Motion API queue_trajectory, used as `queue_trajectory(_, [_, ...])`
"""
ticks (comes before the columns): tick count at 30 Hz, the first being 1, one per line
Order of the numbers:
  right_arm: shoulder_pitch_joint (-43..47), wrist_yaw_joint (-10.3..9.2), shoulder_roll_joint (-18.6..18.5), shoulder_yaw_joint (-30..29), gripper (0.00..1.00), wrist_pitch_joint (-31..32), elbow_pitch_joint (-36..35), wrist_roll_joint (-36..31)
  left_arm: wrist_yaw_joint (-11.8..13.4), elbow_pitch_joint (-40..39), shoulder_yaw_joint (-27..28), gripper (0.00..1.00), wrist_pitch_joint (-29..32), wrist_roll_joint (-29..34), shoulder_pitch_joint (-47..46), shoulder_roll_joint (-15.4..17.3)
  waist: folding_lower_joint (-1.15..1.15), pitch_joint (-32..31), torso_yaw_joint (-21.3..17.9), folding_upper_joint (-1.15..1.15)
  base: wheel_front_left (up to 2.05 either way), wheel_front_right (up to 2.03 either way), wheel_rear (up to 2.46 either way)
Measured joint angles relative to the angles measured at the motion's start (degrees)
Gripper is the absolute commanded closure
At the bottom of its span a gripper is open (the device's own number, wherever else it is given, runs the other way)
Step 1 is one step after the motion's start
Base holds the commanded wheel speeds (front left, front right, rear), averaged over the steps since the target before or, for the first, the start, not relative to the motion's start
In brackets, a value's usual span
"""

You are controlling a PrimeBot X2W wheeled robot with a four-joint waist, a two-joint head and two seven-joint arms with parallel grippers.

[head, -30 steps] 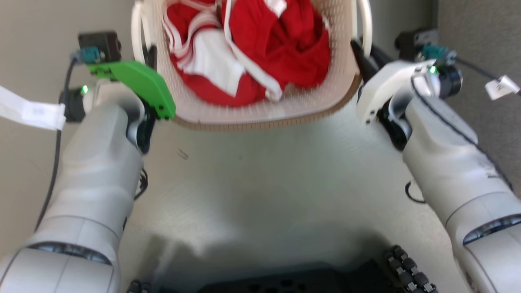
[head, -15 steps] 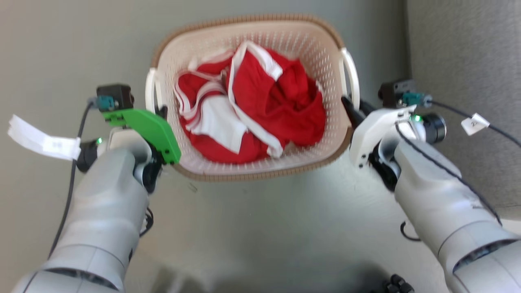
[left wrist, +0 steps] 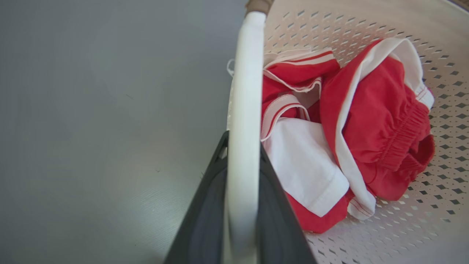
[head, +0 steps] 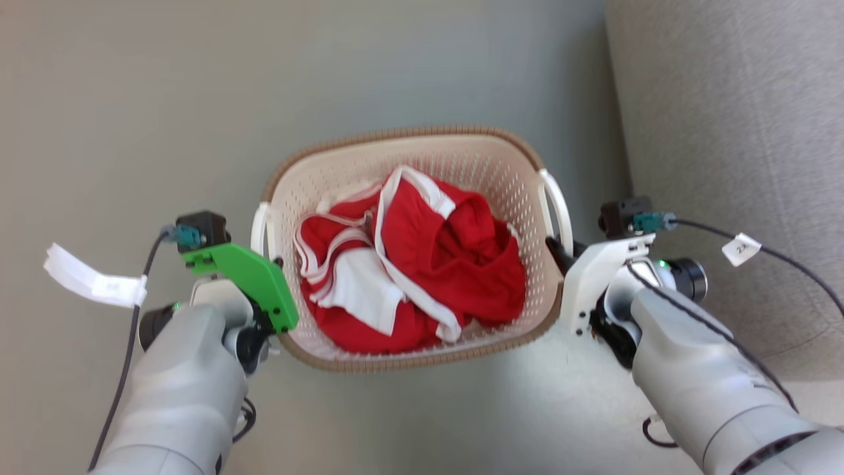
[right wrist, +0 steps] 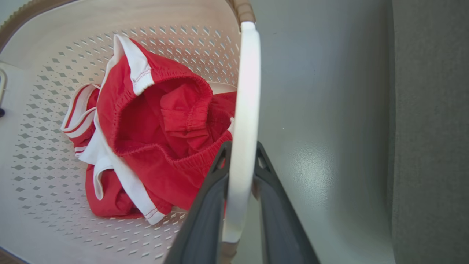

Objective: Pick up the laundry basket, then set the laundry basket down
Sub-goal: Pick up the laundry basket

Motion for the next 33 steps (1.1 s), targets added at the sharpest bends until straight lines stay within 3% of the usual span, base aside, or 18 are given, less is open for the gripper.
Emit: queue_trajectory(33, [12.33,-0.03,-0.21,7.80,1.00,12.88,-3.39,10.73,0.11,2.25,-1.10,1.00,8.33,-5.28,11.13,0.23,0.00,-23.25,-1.49,0.00,0.00,0.00,0.00])
